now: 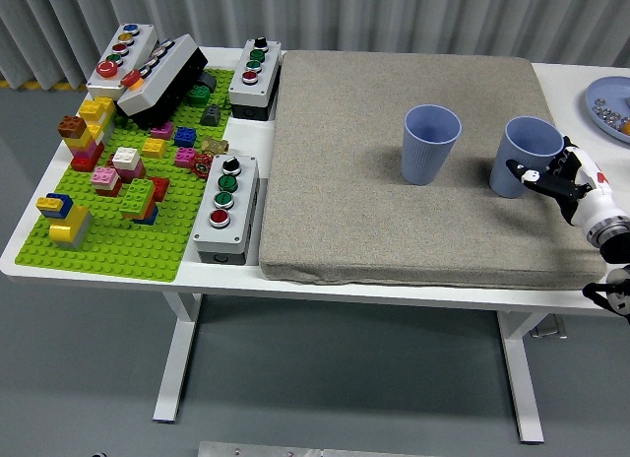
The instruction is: Pick cup pour cup place
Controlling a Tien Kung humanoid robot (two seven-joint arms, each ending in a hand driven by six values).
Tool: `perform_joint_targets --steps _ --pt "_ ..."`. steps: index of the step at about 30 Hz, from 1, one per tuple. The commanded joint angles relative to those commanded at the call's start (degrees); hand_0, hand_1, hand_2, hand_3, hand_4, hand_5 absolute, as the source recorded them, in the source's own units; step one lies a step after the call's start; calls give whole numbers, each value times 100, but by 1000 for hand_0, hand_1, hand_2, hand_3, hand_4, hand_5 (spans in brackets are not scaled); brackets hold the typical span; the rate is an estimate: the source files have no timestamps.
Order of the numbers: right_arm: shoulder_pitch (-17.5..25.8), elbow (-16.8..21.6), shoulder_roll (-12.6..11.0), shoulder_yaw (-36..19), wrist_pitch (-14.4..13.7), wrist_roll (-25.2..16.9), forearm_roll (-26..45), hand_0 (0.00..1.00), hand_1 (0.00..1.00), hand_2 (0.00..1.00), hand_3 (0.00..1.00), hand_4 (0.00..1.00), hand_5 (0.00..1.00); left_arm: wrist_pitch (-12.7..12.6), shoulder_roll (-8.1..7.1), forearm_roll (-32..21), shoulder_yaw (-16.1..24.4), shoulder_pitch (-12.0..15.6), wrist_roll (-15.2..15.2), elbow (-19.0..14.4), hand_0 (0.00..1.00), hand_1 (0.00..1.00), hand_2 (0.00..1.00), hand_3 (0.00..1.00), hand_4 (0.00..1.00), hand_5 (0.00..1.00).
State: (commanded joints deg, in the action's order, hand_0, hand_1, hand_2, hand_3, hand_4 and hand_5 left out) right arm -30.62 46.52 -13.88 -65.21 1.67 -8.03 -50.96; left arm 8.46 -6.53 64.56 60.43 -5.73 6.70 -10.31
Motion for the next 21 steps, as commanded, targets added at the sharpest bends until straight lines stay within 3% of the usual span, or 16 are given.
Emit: perform_joint_targets --steps 13,21 --pt "390 360 -294 -67 131 179 -128 965 965 998 998 784 134 -1 2 -15 38 49 4 0 808 760 809 745 525 998" --pt "869 884 -569 -261 140 247 -284 965 964 998 998 813 148 -13 7 1 125 98 8 0 808 760 809 745 525 998"
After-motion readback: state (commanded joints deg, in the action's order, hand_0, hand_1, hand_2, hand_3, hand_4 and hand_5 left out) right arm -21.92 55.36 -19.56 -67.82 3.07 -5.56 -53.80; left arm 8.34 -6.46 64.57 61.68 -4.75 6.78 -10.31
